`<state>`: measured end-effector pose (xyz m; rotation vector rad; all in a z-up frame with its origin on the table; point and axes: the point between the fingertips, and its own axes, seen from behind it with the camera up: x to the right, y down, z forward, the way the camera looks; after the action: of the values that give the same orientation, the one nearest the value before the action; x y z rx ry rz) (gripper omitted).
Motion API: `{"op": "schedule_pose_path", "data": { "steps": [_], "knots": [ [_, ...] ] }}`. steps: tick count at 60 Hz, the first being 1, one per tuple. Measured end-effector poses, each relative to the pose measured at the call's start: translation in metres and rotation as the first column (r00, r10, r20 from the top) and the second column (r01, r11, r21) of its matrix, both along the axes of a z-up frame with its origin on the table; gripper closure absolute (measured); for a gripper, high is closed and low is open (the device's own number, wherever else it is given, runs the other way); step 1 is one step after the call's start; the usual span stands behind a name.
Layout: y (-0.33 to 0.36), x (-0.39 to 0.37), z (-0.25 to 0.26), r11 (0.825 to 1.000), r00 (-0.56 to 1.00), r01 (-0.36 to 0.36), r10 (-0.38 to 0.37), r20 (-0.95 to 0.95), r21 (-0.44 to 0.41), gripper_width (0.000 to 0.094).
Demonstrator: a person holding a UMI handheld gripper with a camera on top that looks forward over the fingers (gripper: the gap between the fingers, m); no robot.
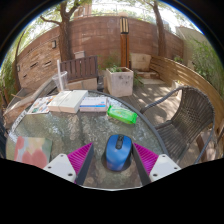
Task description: Arrange mouse
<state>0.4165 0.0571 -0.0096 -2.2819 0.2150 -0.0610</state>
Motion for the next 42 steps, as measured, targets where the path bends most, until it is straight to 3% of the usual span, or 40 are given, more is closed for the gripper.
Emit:
{"op": "schedule_pose_path", "data": {
  "steps": [4,8,24,33,37,42],
  "knots": [
    [0.007,0.009,-0.005,1.000,0.999,0.026,-0.025,0.045,-0.015,0.0309],
    [0.011,0.002,-0.004,1.000,0.999,0.005,-0.004,0.035,-0.011,0.0452],
    [-0.001,0.007,0.010,1.000,0.994,0.016,-0.014,0.112,-0.016,0.0580],
    [-0.008,0.004,0.097,0.989,0.990,0.077,-0.090,0.110,0.124,0.0580],
    [-0.004,-0.016,0.157,0.971,0.991,0.084,-0.105,0.085,0.225,0.0579],
    [-0.003,-0.063,0.219,0.946,0.996,0.048,-0.070,0.058,0.321,0.0581]
  ]
}}
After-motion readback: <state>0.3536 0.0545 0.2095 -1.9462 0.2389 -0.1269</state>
